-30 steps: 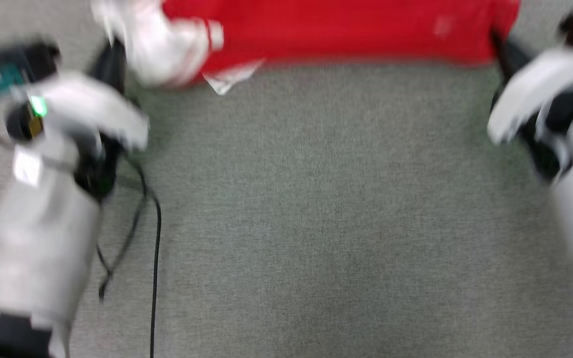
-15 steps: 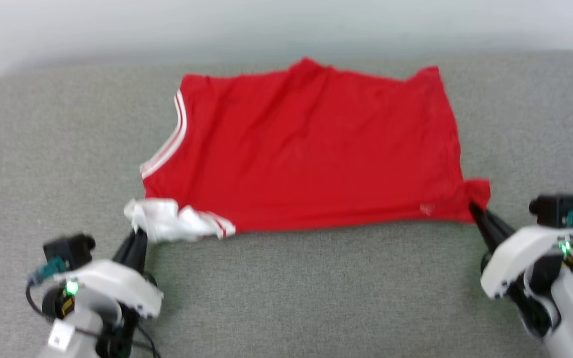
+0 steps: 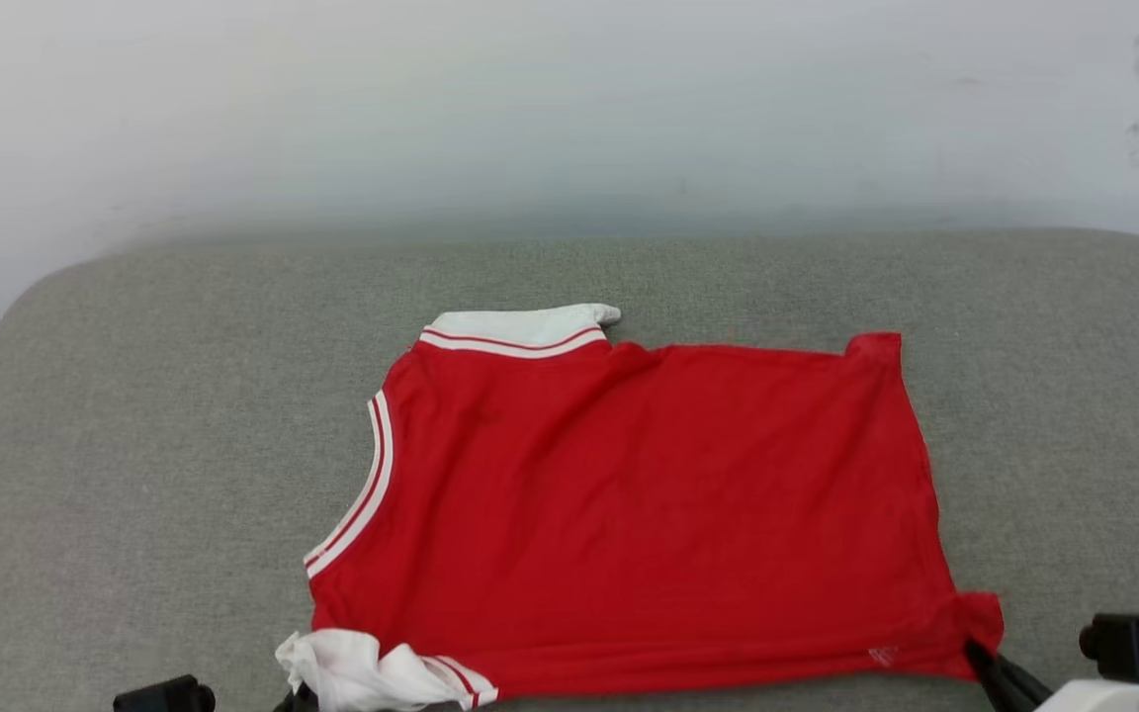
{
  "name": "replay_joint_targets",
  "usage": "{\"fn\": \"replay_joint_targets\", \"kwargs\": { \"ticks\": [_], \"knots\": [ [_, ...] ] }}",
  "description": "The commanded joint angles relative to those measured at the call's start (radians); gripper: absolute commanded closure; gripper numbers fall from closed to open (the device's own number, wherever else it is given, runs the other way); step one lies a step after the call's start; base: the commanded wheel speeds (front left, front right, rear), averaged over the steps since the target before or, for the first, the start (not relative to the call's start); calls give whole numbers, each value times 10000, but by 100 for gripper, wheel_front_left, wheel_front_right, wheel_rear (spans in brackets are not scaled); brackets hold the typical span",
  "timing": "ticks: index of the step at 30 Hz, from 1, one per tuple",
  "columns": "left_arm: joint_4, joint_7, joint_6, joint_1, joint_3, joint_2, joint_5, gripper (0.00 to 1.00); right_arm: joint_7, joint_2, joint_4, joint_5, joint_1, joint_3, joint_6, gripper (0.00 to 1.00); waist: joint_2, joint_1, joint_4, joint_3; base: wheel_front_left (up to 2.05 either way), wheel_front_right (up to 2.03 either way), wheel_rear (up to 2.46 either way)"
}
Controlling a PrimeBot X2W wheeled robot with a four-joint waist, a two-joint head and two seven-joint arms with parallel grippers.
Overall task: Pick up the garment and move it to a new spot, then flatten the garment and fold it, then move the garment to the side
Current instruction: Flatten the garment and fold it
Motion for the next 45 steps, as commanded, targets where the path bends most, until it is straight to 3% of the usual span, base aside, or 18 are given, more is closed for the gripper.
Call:
{"fn": "replay_joint_targets", "kwargs": {
  "ticks": [1, 9, 15, 26, 35, 36, 37, 38, 39, 40, 41, 42, 45],
  "knots": [
    [-425, 148, 311, 478, 116, 257, -67, 100, 240, 39, -367, -210, 539, -362, -28, 100, -1, 3, 84, -145, 0, 0, 0],
    [-2262, 502, 888, 1119, 268, 626, -82, 100, 1474, 572, -2010, -636, 1655, -1166, -27, 100, -1, 3, 208, -155, 0, 0, 0],
    [-2658, 603, 688, 128, 102, 745, 248, 100, 1969, 698, -2907, -1121, 957, -1281, -25, 100, -1, 3, 58, 259, 0, 0, 0],
    [-1027, 278, -86, -2568, -203, 248, 744, 100, 2033, 594, -2331, -1509, -1106, -909, -24, 100, -1, 3, -52, 1708, 0, 0, 0],
    [1159, 678, -847, -3920, -677, -286, 529, 100, 1586, 404, -611, -1435, -2196, -274, -22, 100, -1, 3, -75, 2445, 0, 0, 0],
    [1324, 722, -929, -3973, -711, -311, 512, 100, 1525, 395, -441, -1439, -2250, -225, -22, 91, -1, 3, -78, 2461, 0, 0, 0],
    [1324, 722, -929, -3973, -711, -311, 512, 100, 1525, 395, -441, -1439, -2250, -225, -22, 91, -1, 3, -78, 2461, 0, 0, 0],
    [1471, 752, -989, -4023, -749, -332, 517, 100, 1445, 400, -289, -1418, -2285, -176, -22, 56, -1, 3, -83, 2468, 0, 0, 0],
    [1582, 733, -1029, -4075, -764, -367, 503, 82, 1288, 388, -186, -1426, -2323, -146, -22, 18, -1, 3, -88, 2466, 0, 0, 0],
    [1674, 668, -1077, -4106, -756, -410, 488, 55, 1175, 420, -90, -1360, -2333, -121, -22, 0, -1, 3, -86, 2444, 0, 0, 0],
    [1749, 632, -1092, -4123, -754, -431, 474, 11, 1007, 441, -46, -1341, -2316, -58, -22, 0, -1, 3, -80, 2384, 0, 0, 0],
    [1809, 561, -1076, -4113, -734, -419, 480, 0, 679, 456, -88, -1290, -2325, -17, -22, 0, -1, 3, -77, 2314, 0, 0, 0],
    [1866, 361, -977, -3982, -571, -357, 418, 0, -345, 562, -182, -1237, -2205, -124, -21, 0, -1, 3, -85, 2066, 0, 0, 0]
  ]
}}
